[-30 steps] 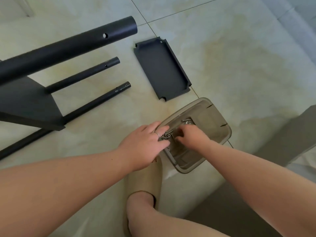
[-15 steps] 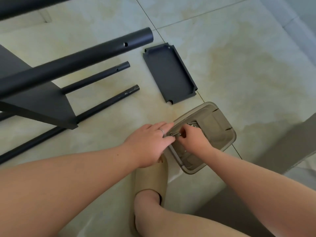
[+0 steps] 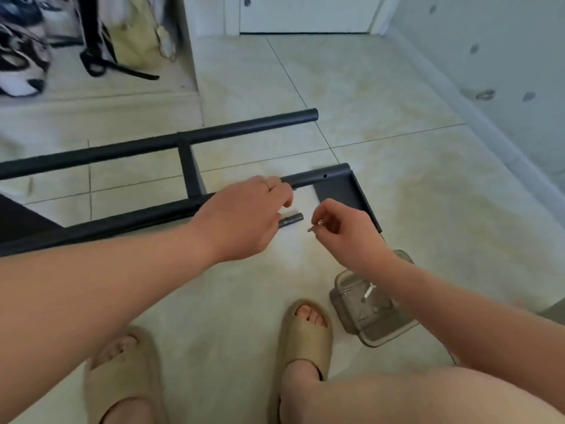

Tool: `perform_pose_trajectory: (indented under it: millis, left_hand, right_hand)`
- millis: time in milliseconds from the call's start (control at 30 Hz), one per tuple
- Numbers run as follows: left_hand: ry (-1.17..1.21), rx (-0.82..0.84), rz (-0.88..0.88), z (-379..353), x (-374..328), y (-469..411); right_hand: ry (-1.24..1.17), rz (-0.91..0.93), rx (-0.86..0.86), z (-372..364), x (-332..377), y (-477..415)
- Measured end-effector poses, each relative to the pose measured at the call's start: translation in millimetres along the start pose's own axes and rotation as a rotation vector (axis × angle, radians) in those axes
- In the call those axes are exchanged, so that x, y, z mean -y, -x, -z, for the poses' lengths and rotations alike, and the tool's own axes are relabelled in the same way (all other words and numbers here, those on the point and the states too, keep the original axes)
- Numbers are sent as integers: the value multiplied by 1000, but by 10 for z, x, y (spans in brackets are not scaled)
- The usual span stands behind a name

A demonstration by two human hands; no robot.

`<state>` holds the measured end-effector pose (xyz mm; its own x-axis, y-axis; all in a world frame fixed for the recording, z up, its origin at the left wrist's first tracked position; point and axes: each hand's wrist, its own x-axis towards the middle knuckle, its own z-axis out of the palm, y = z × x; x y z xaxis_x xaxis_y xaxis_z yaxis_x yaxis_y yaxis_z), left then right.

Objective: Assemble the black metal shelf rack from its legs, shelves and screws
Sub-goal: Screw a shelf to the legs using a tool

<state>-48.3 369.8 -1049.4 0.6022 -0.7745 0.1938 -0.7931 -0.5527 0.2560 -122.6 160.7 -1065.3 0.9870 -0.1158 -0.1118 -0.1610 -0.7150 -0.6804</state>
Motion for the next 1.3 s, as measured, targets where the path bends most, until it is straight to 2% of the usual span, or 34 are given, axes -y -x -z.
perform_pose_trajectory:
  millis: [100, 200, 267, 367, 467, 633, 767, 1000, 1300]
  left_hand:
    - [63, -211, 279, 351, 286, 174]
    - [125, -312, 525, 567, 639, 355]
    - [196, -271, 697, 634, 863, 455]
    - [340, -12, 861, 629, 1077, 600]
    - [436, 168, 808, 551, 1145, 646]
    - [487, 316, 740, 429, 1241, 581]
    - [616, 412, 766, 286, 1304, 494]
    - [937, 331, 862, 109, 1380, 301]
    - [939, 224, 902, 51, 1407, 260]
  right_hand:
    - [33, 89, 69, -17, 576, -119]
    - [12, 118, 137, -125, 1064, -228]
    - [-7, 126, 172, -238, 1314, -294]
    - [-24, 116, 214, -440, 1556, -372]
    - [-11, 86, 210, -608, 1593, -392]
    - [15, 75, 232, -735, 1418, -405]
    - [-10, 74, 252, -761, 1317, -458]
    - [13, 106, 267, -797, 1246, -562]
    - [6, 91, 232, -842, 1229, -624]
